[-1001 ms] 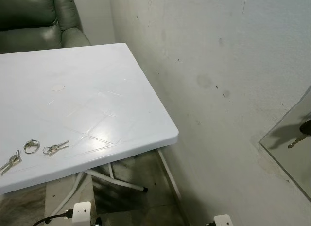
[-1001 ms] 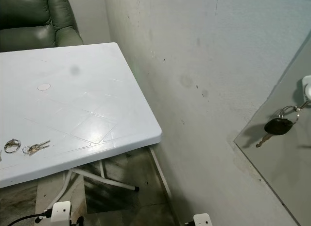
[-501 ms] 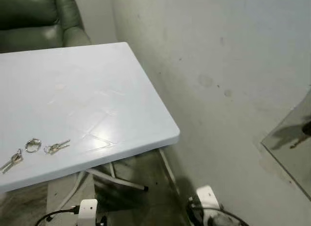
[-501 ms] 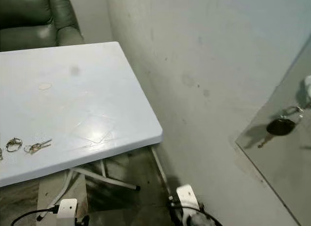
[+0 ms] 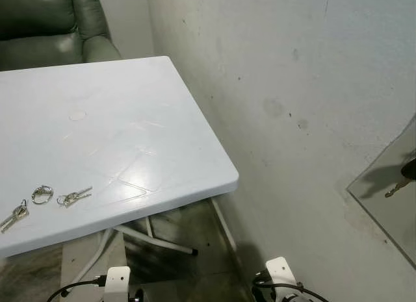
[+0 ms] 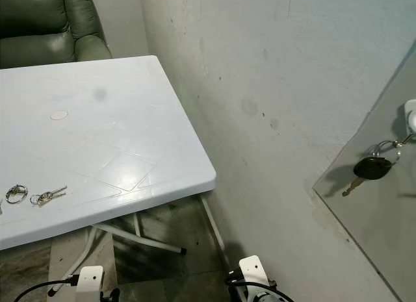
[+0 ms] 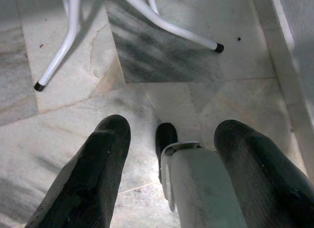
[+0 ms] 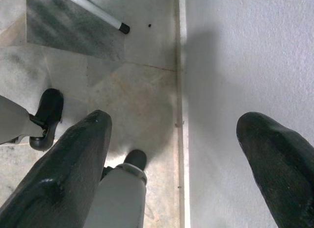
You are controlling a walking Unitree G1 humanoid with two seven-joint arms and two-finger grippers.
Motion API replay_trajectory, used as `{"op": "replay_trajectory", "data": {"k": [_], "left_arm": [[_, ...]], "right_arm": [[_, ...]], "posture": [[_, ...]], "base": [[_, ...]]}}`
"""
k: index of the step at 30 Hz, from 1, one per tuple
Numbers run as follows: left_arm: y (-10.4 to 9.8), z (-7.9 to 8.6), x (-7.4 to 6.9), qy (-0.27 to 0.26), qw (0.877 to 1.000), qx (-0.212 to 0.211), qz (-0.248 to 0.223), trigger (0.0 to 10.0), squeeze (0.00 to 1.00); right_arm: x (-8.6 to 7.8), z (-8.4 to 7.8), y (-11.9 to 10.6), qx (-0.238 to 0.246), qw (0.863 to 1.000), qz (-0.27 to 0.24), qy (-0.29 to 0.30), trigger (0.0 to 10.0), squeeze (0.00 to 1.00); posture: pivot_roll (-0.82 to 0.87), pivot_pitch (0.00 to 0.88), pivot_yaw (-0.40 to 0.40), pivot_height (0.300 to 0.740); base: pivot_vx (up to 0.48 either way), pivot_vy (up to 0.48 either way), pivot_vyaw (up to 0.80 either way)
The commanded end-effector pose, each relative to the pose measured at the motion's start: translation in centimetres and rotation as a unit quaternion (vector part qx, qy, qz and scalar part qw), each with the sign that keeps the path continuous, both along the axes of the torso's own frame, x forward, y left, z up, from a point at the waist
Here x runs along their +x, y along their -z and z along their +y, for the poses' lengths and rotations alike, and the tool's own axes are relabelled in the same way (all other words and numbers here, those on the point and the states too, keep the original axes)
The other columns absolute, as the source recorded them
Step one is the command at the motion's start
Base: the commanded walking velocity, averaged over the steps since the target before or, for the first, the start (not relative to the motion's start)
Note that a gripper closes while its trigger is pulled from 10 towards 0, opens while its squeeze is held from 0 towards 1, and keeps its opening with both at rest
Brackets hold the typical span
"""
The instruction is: Hang keys on a hook
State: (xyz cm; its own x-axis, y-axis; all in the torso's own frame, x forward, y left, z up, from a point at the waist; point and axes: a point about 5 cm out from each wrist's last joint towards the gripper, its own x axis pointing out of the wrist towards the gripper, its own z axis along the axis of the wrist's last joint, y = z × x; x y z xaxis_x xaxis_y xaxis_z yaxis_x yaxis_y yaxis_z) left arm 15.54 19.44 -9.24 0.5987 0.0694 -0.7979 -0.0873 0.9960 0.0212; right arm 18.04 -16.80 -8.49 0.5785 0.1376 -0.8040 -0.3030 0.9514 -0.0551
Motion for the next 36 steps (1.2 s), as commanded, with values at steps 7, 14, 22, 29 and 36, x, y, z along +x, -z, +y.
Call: {"op": "replay_trajectory", "data": {"k": [7, 14, 22, 29, 36], "left_arm": [[0.0, -0.01, -0.01, -0.005, 1.0, -0.006, -0.001, 10.0, 0.0], [0.04, 0.02, -0.12, -0.003, 1.0, -0.004, 0.001, 10.0, 0.0], [0.07, -0.06, -0.15, -0.004, 1.0, -0.007, 0.001, 10.0, 0.0], [0.08, -0.14, -0.15, -0.005, 1.0, -0.009, 0.001, 10.0, 0.0], [0.09, -0.1, -0.16, -0.006, 1.0, -0.01, 0.003, 10.0, 0.0]], "right_arm": [[0.36, -0.19, -0.21, 0.001, 1.0, -0.006, -0.001, 10.0, 0.0], [0.33, -0.09, -0.19, -0.01, 1.0, -0.006, -0.022, 10.0, 0.0], [0.36, -0.06, -0.2, -0.03, 0.998, -0.009, -0.049, 10.0, 0.0], [0.26, -0.08, -0.16, -0.025, 0.998, -0.006, -0.048, 10.0, 0.0], [0.23, -0.28, -0.16, -0.028, 0.998, -0.005, -0.051, 10.0, 0.0]], "posture": [[-0.05, 0.0, -0.025, 0.728], [-0.05, 0.0, -0.026, 0.728], [-0.05, 0.0, -0.031, 0.728], [-0.05, 0.0, -0.032, 0.728], [-0.05, 0.0, -0.035, 0.728]], "base": [[0.0, 0.0, 0.0], [0.0, 0.0, 0.0], [0.0, 0.0, 0.3], [0.0, 0.0, 0.8], [0.0, 0.0, 0.8]]}}
